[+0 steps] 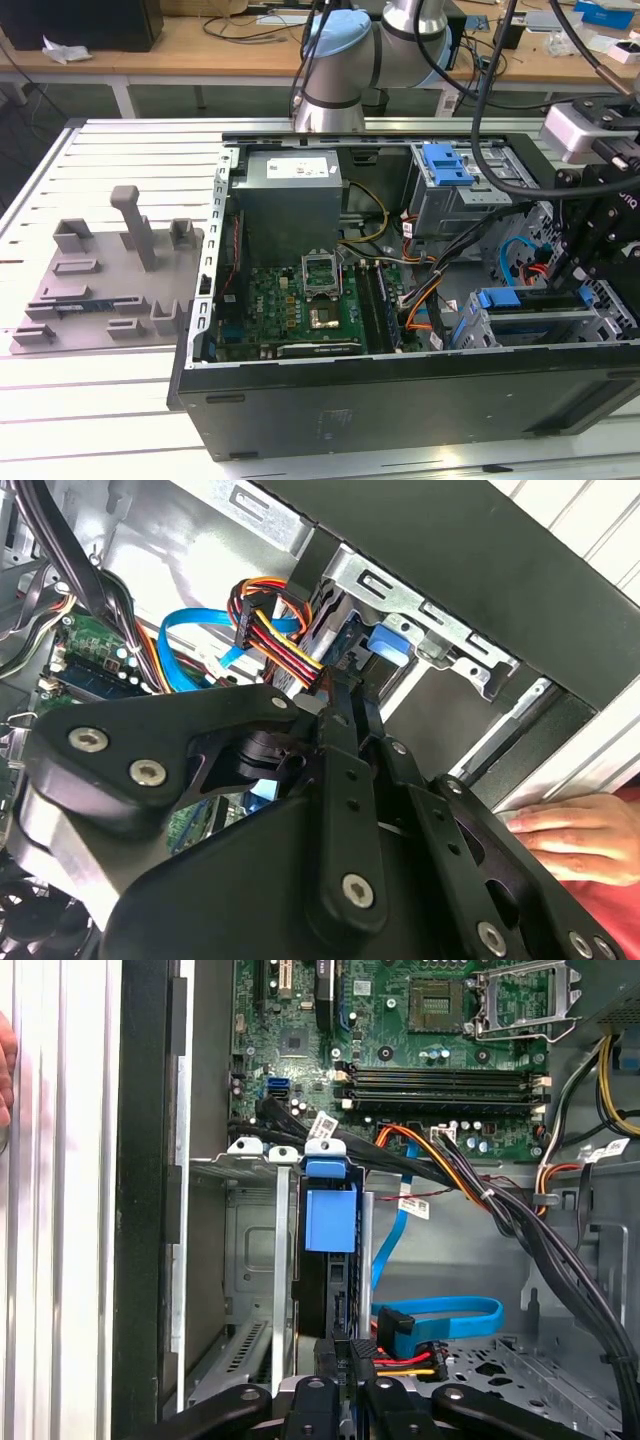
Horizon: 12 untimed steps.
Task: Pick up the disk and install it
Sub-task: 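Insert the first disk wire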
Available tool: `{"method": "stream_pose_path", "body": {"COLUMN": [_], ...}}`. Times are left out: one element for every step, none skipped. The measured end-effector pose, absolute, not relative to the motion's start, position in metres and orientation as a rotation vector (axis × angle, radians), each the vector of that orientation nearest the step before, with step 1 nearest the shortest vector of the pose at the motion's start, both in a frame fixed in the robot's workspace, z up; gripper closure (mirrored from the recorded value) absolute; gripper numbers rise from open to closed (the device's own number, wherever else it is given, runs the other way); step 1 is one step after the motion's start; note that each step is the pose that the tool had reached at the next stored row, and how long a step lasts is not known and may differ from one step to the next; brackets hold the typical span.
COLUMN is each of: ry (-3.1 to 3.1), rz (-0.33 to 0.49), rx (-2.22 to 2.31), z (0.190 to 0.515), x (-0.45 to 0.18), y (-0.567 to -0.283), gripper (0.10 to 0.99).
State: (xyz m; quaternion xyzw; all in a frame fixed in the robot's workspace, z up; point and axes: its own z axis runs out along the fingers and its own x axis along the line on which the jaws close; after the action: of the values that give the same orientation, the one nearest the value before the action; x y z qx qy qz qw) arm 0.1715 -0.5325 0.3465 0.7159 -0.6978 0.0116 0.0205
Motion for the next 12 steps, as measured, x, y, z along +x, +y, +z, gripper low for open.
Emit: {"method": "stream_pose_path", "body": {"ry": [-2.163, -2.161, -2.161, -2.161, -2.161, -2.16, -2.16, -2.16, -2.16, -2.159, -2.159, -2.159], "rz": [0.036, 0.037, 0.037, 0.037, 0.037, 0.037, 0.037, 0.037, 0.037, 0.037, 0.037, 0.037], "rx": [2.222, 2.223, 2.223, 2.224, 2.224, 2.224, 2.224, 2.225, 2.225, 2.225, 2.225, 2.226], "z": [0.3457, 0.3449, 0.3447, 0.3445, 0.3443, 0.3441, 0.344, 0.3438, 0.3436, 0.3435, 0.3434, 0.3432], "x": [0.1715, 0.1715, 0.1715, 0.1715, 0.1715, 0.1715, 0.1715, 0.1715, 0.1715, 0.1715, 0.1715, 0.1715], "y": [-0.5325, -0.5325, -0.5325, -0.5325, -0.5325, -0.5325, -0.5325, -0.5325, -0.5325, -0.5325, -0.5325, -0.5325], "gripper": [0.918, 0.918, 0.918, 0.918, 0.918, 0.918, 0.918, 0.918, 0.918, 0.918, 0.918, 0.918]}}
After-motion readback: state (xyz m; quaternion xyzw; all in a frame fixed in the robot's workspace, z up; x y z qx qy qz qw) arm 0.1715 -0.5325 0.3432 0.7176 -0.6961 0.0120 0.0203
